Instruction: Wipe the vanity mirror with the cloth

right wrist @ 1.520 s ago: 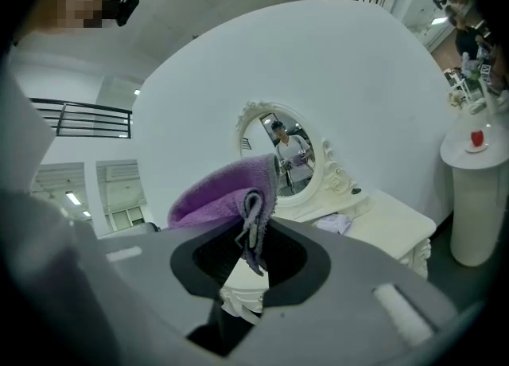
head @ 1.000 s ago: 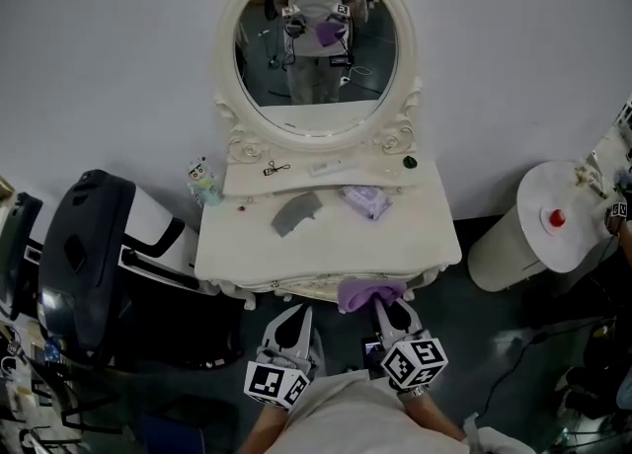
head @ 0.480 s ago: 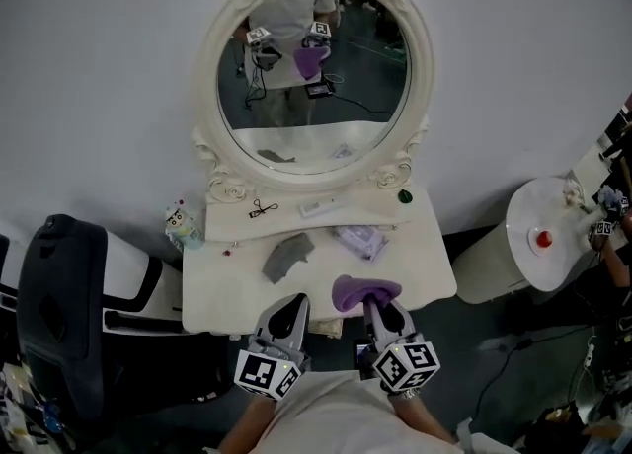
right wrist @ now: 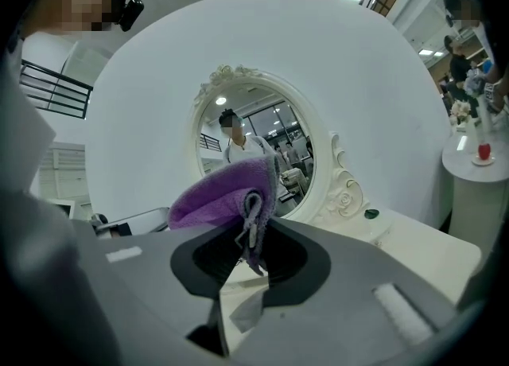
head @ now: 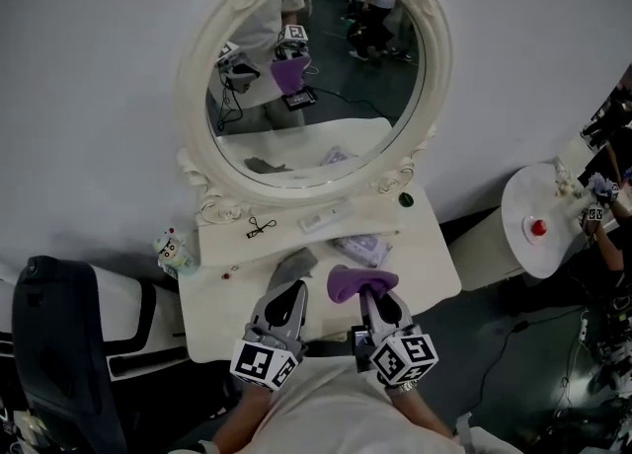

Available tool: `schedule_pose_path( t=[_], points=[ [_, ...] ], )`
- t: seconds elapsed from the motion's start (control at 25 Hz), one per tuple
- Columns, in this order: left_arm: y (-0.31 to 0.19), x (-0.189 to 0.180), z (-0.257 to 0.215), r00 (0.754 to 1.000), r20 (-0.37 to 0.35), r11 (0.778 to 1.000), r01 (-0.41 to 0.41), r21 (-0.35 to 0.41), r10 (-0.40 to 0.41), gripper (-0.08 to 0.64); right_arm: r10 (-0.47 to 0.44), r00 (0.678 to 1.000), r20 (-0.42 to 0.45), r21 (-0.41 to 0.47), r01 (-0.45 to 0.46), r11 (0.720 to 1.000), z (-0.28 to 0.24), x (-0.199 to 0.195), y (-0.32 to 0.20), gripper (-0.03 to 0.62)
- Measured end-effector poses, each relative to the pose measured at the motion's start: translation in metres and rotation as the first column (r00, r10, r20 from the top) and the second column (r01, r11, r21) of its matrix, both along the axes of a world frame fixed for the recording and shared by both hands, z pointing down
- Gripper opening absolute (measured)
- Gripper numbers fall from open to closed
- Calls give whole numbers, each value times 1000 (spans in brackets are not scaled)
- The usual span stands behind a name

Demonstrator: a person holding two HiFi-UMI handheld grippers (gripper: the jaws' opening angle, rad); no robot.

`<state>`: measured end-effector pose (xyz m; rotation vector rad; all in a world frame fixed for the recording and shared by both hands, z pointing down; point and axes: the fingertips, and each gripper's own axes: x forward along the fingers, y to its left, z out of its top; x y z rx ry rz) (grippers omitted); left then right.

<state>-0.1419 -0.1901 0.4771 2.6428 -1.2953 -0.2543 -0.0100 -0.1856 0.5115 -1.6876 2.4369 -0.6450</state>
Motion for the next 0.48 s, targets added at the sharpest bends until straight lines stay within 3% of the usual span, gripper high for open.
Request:
schedule_pose_path(
  t=[0.28,0.48],
  points=[
    [-20,8,1,1000,4,1000,-29,-10,29,0,37,999,-2,-17,-37,999,1,11,-21,71],
    [-35,-5,-2,997,13,997,75,-4,-75,0,-24,1000,11,-6,24,1000,-2,12,-50,71]
  ],
)
